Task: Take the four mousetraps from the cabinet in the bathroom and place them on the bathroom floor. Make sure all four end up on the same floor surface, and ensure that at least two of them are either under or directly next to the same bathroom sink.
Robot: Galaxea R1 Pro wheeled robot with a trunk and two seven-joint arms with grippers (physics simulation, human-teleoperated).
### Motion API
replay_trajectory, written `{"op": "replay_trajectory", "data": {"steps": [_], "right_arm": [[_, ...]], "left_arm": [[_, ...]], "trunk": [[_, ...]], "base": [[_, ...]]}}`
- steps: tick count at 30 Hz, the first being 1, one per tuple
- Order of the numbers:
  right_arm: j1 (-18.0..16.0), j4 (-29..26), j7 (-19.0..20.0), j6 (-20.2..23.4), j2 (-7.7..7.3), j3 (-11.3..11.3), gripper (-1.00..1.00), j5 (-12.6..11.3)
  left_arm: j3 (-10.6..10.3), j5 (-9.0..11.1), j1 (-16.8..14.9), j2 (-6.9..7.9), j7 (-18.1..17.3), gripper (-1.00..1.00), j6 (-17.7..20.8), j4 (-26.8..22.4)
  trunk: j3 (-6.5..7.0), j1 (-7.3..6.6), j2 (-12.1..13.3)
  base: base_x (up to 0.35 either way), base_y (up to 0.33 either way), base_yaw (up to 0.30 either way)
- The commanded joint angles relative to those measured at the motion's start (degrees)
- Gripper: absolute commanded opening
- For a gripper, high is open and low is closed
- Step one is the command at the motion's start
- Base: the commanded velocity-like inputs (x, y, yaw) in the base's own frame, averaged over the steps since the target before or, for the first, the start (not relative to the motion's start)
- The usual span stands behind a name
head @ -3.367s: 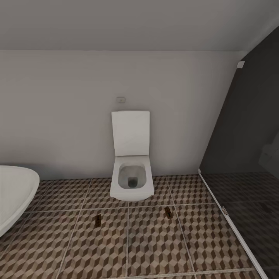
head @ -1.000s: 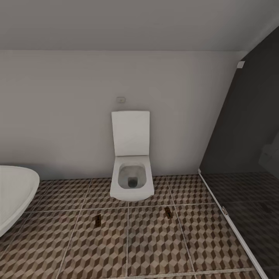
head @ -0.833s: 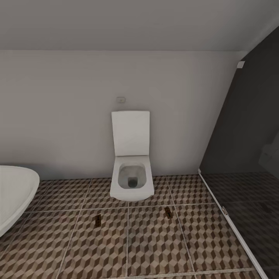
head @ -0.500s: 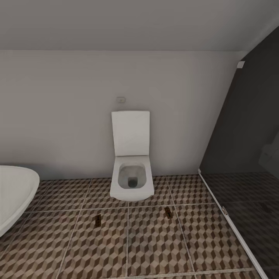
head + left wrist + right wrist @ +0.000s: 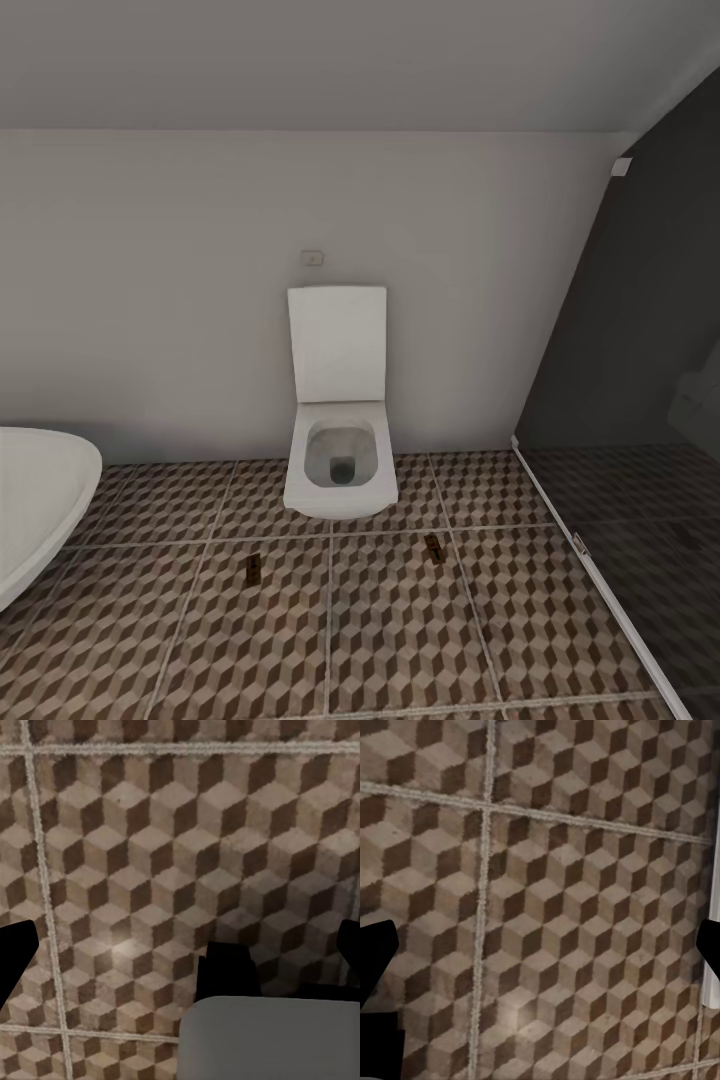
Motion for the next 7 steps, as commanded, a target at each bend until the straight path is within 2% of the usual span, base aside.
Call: {"op": "replay_trajectory", "data": {"steps": [1,7], "right_arm": [[-0.1,0.2,0.0,-0.3,0.03,0.5,1.0,-0.5],[-0.1,0.2,0.0,-0.3,0.03,0.5,1.0,-0.5]], "left_arm": [[-0.5,0.5,0.0,-0.01,0.0,1.0,0.1,0.0],[-0.5,0.5,0.0,-0.01,0.0,1.0,0.1,0.0]], "trunk": [[-0.04,-0.01,0.0],[-0.04,-0.01,0.0]], "base": [[0.0,0.0,0.0],[0.0,0.0,0.0]]}}
